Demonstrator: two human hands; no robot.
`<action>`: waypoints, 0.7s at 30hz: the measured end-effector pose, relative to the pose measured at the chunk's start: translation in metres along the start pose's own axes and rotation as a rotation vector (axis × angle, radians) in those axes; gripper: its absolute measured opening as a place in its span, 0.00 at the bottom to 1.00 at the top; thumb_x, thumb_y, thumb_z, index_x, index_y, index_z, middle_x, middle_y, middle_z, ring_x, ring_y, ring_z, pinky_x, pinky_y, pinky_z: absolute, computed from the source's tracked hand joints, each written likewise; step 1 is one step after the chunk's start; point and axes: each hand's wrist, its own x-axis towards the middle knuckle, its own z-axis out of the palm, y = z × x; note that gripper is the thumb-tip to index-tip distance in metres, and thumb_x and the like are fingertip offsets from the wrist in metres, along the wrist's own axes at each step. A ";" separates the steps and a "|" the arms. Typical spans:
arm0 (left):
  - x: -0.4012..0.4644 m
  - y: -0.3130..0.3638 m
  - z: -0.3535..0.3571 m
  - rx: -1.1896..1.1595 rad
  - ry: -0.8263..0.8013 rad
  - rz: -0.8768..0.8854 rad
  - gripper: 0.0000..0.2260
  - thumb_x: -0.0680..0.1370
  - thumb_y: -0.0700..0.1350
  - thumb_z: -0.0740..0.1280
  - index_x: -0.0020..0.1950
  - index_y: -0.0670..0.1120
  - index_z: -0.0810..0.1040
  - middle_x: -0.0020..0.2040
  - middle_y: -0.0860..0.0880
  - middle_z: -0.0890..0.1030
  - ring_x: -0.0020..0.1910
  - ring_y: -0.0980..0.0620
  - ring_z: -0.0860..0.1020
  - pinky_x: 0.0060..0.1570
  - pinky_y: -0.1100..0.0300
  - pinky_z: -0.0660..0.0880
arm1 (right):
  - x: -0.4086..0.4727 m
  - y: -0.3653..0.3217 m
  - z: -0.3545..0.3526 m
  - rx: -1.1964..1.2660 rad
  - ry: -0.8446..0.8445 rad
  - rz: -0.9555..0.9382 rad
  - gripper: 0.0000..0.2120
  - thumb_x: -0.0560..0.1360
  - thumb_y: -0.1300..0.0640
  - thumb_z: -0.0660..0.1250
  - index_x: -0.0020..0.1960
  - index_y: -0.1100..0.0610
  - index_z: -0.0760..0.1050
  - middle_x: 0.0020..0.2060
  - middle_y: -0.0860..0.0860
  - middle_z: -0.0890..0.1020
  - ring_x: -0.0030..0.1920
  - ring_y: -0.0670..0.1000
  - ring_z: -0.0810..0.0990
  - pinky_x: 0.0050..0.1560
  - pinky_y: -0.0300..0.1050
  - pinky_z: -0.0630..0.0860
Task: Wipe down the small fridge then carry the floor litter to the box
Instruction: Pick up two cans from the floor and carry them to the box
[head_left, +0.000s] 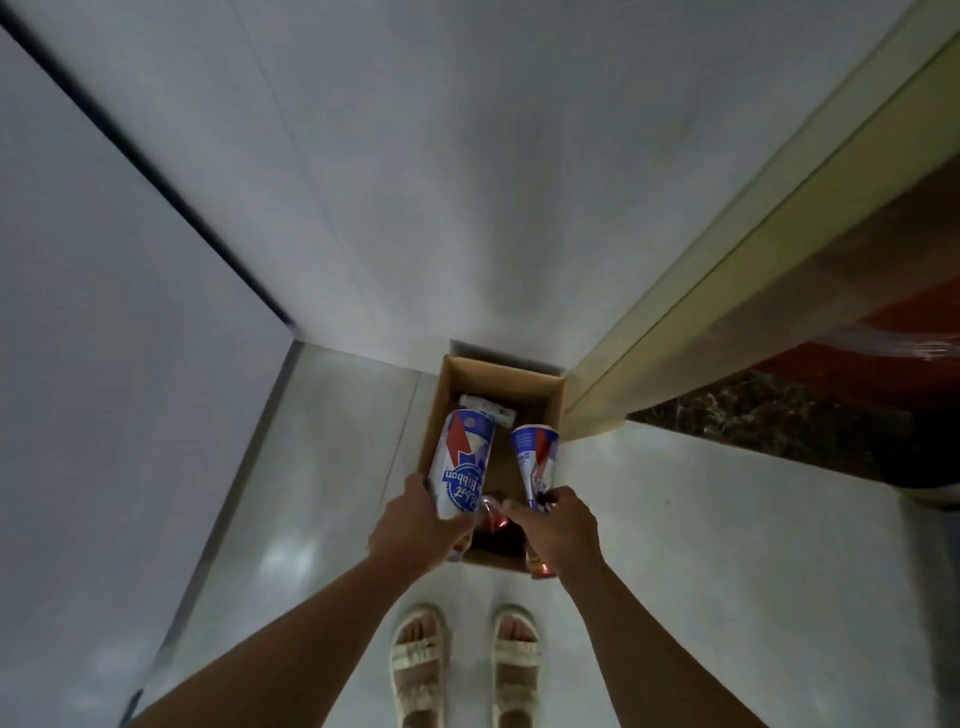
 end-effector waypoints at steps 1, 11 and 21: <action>0.017 -0.005 0.013 -0.005 -0.005 -0.019 0.25 0.70 0.55 0.72 0.58 0.45 0.66 0.48 0.50 0.75 0.42 0.53 0.78 0.40 0.59 0.79 | 0.022 0.006 0.009 0.022 -0.021 0.016 0.31 0.69 0.44 0.72 0.65 0.59 0.69 0.57 0.54 0.78 0.50 0.52 0.77 0.48 0.43 0.73; 0.183 -0.073 0.135 0.043 0.014 -0.177 0.27 0.72 0.54 0.70 0.64 0.45 0.64 0.55 0.45 0.78 0.47 0.48 0.80 0.44 0.55 0.78 | 0.217 0.078 0.113 0.083 -0.065 0.109 0.32 0.72 0.43 0.69 0.70 0.56 0.65 0.63 0.56 0.74 0.61 0.56 0.74 0.48 0.44 0.69; 0.255 -0.108 0.176 0.042 0.021 -0.238 0.29 0.73 0.54 0.69 0.67 0.44 0.63 0.62 0.43 0.75 0.58 0.44 0.76 0.52 0.54 0.73 | 0.286 0.116 0.171 0.231 -0.090 0.197 0.30 0.71 0.49 0.72 0.68 0.58 0.66 0.60 0.57 0.76 0.55 0.56 0.77 0.33 0.40 0.67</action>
